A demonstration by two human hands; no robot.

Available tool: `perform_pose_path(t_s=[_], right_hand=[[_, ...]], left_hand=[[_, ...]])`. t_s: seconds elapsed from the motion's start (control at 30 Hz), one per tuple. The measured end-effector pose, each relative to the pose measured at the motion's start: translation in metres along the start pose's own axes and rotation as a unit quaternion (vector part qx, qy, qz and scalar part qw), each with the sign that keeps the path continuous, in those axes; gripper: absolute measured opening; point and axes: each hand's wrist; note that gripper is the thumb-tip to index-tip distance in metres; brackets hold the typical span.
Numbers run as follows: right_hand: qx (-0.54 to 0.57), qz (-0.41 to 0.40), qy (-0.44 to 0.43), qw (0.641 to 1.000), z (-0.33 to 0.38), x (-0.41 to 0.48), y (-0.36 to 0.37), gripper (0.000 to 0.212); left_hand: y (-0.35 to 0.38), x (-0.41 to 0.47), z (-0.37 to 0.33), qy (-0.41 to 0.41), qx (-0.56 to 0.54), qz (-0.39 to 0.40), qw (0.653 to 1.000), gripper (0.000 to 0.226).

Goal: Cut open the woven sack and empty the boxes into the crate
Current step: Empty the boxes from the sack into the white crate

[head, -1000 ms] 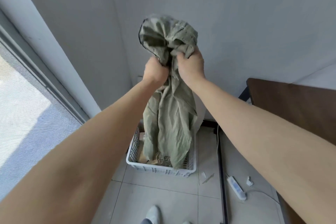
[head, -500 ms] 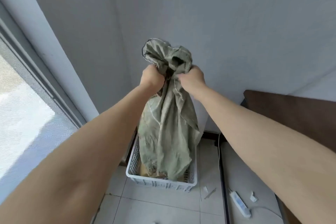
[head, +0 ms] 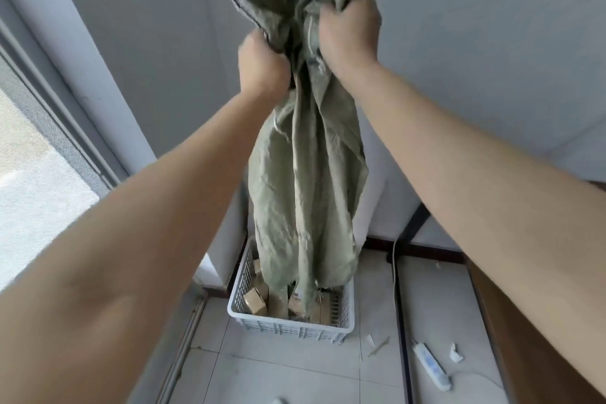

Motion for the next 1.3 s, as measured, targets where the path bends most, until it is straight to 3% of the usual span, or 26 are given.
perform_pose_path(t_s=[0.1,0.2,0.27,0.37,0.47,0.53,0.67,0.73,0.87,0.93,1.0,1.03,1.1,1.2,1.23,1.3], right_hand=[[0.039,-0.029,-0.016,0.999,0.011,0.007,0.005,0.027],[-0.058,0.095,0.104,0.988,-0.041,-0.030,0.021,0.032],[-0.081,0.131,0.135,0.979,-0.060,-0.049,0.022,0.031],[-0.054,0.065,0.082,0.993,-0.032,-0.016,0.013,0.030],[0.029,-0.030,-0.044,0.998,0.016,0.023,0.002,0.027],[0.070,-0.054,-0.077,0.993,0.015,0.025,0.006,0.028],[-0.044,0.124,0.068,0.989,-0.045,-0.015,0.021,0.031],[-0.048,0.105,0.071,0.991,-0.045,-0.008,0.019,0.031],[0.022,0.039,-0.006,0.999,0.006,0.021,0.010,0.025],[0.010,0.076,0.006,0.997,-0.001,0.010,0.013,0.027],[-0.081,0.184,0.095,0.975,-0.027,-0.016,0.016,0.029],[-0.107,0.215,0.122,0.963,-0.036,-0.024,0.014,0.026],[-0.083,0.188,0.112,0.972,-0.032,-0.013,0.010,0.014],[-0.002,0.097,0.034,0.995,-0.001,0.014,0.004,0.009],[0.016,0.088,0.017,0.996,0.000,0.015,0.006,0.013],[-0.029,0.152,0.045,0.987,-0.016,0.001,0.011,0.027]], left_hand=[[0.000,0.005,-0.016,0.021,-0.050,-0.001,0.999,0.032],[0.013,-0.011,0.033,-0.036,0.124,0.089,0.988,0.028],[0.012,-0.019,0.057,-0.062,0.147,0.122,0.980,0.025],[0.005,-0.001,0.030,-0.038,0.047,0.074,0.995,0.019],[-0.001,0.011,-0.017,0.028,-0.103,0.021,0.994,0.022],[0.001,0.007,-0.017,0.036,-0.103,0.033,0.994,0.025],[0.012,-0.003,0.043,-0.031,0.095,0.089,0.991,0.026],[0.006,0.004,0.038,-0.040,0.053,0.084,0.994,0.023],[-0.005,0.011,-0.011,0.011,-0.093,0.011,0.996,0.025],[-0.002,0.002,-0.005,0.011,-0.016,0.042,0.999,0.028],[0.002,-0.007,0.023,-0.034,0.139,0.108,0.984,0.029],[-0.001,-0.009,0.032,-0.054,0.152,0.112,0.980,0.027],[-0.011,-0.004,0.020,-0.059,0.073,0.067,0.993,0.028],[-0.020,0.003,-0.016,0.010,-0.059,-0.012,0.998,0.034],[-0.018,0.002,-0.019,0.027,-0.072,0.000,0.997,0.034],[-0.009,-0.005,-0.003,0.019,0.044,0.078,0.996,0.030]])
Point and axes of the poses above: each hand's wrist, its own x-axis towards the middle knuckle, its own y-axis out of the palm, z = x × y, and after that the axes turned 11 degrees about -y, right-handed
